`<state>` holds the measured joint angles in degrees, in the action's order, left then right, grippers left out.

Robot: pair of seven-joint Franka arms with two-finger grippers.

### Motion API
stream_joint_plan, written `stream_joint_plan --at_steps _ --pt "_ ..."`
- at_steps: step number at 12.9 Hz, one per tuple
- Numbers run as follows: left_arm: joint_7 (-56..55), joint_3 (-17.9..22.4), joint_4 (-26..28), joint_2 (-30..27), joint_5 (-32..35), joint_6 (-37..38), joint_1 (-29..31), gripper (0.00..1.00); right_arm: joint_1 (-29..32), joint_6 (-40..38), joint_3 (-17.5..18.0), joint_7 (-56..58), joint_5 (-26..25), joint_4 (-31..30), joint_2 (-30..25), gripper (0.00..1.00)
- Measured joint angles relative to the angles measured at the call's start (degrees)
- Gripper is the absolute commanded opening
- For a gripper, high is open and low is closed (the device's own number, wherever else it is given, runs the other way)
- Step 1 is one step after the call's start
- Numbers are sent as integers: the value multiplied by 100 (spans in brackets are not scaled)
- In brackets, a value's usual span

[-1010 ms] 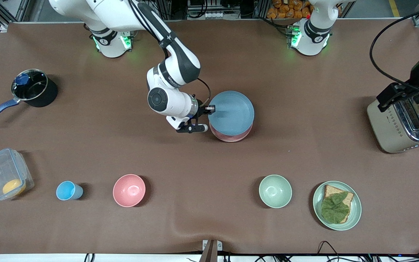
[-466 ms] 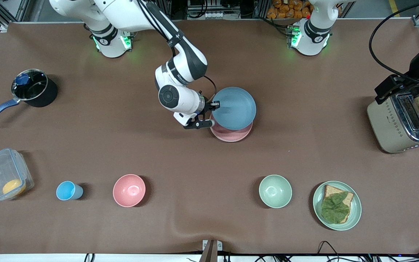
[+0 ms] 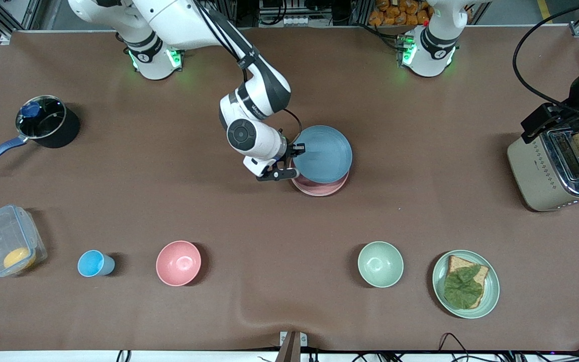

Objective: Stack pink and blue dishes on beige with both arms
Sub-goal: 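Lower the blue plate onto the pink plate with the right gripper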

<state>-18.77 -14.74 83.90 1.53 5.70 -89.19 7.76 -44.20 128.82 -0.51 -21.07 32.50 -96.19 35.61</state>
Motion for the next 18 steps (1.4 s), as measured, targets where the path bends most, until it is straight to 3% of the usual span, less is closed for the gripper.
stream_joint_plan --at_steps 18 --pt "3 41 8 -128 -227 95 81 100 1 124 -26 -77 -216 267 239 0"
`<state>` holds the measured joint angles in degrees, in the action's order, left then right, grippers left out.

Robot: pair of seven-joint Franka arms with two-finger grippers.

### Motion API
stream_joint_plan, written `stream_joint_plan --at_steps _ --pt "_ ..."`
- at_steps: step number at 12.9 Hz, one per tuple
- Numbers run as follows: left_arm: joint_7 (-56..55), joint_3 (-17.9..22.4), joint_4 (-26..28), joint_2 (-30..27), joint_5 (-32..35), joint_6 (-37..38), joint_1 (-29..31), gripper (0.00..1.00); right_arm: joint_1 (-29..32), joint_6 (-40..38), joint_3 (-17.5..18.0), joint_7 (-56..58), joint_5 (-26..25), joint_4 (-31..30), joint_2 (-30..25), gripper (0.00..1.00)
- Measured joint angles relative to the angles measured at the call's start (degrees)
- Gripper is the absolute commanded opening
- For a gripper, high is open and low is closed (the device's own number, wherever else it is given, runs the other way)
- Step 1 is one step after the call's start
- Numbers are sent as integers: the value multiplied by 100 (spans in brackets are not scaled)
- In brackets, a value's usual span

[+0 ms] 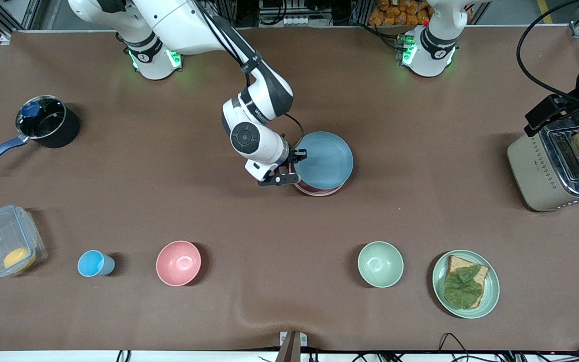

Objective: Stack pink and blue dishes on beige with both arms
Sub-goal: 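Lower the blue plate onto the pink plate with the right gripper, then open the right gripper and draw it back from the stack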

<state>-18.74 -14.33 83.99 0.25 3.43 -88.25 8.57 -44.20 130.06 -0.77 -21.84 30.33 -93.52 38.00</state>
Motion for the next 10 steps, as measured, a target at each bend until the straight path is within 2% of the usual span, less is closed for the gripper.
stream_joint_plan --at_steps 1,2,3,4,10 --pt "2 1 0 0 0 0 11 100 0 46 1 0 0 12 32 0" --pt "5 0 0 1 0 4 12 100 0 73 -1 0 0 13 51 14" --pt "21 -4 1 1 0 8 10 100 1 87 -6 0 -3 14 62 63" --pt "66 -15 4 3 -1 12 0 100 1 89 -11 1 -25 19 72 100" --pt "364 -58 21 80 -173 32 -96 100 10 25 -134 -2 -246 173 68 100"
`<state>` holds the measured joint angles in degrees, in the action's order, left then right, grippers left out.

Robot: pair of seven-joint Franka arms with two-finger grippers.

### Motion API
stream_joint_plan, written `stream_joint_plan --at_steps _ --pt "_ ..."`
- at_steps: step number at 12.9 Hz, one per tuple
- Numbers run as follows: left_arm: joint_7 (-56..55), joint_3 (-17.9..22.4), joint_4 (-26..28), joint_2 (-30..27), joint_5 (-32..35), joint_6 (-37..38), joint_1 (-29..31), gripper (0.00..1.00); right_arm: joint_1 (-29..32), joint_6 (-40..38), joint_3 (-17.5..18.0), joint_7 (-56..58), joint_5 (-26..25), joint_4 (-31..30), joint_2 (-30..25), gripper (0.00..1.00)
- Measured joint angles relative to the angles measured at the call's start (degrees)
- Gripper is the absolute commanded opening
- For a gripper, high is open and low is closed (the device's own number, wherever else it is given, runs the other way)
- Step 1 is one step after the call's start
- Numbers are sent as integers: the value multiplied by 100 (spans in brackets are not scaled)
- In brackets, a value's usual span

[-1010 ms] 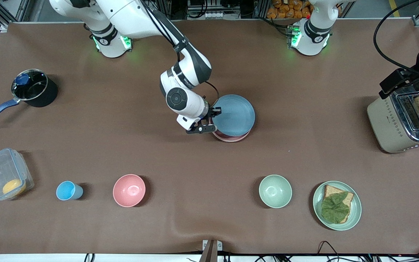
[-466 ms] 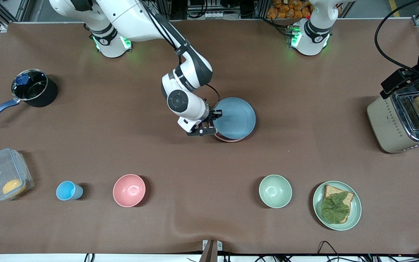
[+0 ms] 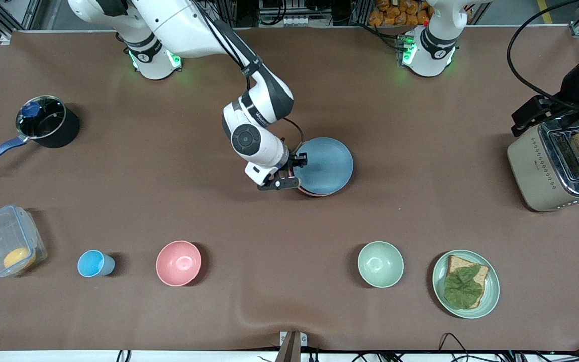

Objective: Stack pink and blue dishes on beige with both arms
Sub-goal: 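Open the right gripper and draw it back from the stack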

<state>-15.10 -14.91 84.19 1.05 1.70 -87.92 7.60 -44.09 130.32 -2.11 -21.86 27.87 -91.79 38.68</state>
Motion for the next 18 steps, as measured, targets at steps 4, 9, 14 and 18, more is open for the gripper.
stream_joint_plan --at_steps 4,9,14,18 --pt "293 29 91 21 -25 72 171 100 56 -879 -518 61 -452 133 -412 100" --pt "381 53 419 -29 -28 20 338 100 114 -2172 -1535 1351 -1350 124 -1008 100" --pt "382 27 487 -101 -28 -6 452 100 385 -2473 -2643 2626 -1355 -19 -1294 100" --pt "382 28 487 -105 -28 -43 463 100 810 -2458 -2667 2832 -1355 -87 -1448 100"
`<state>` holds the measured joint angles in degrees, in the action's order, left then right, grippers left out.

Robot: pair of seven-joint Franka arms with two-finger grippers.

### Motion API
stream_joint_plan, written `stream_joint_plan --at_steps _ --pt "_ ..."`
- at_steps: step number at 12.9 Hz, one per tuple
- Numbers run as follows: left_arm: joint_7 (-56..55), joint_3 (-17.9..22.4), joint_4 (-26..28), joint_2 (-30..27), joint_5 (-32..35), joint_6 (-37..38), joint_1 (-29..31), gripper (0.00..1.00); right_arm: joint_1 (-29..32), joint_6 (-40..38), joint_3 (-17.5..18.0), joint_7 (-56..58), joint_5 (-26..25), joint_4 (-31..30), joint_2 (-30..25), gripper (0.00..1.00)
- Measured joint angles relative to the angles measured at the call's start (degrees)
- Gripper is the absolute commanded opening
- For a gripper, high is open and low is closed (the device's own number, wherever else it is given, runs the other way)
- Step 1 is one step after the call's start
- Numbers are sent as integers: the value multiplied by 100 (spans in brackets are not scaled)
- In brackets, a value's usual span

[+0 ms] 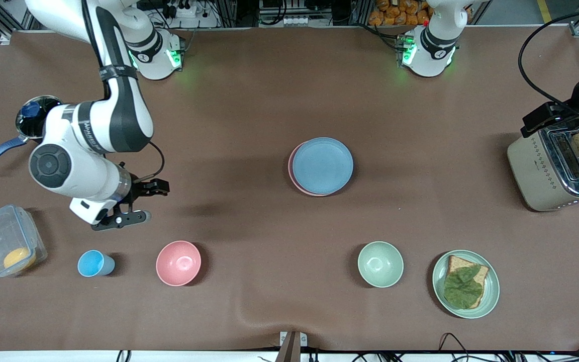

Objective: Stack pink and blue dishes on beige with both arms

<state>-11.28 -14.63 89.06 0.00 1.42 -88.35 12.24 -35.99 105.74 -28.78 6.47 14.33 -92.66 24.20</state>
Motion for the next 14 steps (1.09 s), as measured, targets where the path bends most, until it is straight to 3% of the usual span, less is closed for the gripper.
stream_joint_plan --at_steps 3,7,14 --pt "4 126 -39 0 0 -48 -174 100 136 25 -60 12 0 17 -88 100" --pt "98 673 -50 35 0 -53 -805 100 318 -361 -215 202 -2 22 -447 100" --pt "526 721 -235 154 0 -16 -808 100 330 -881 -418 356 -116 23 -998 100"
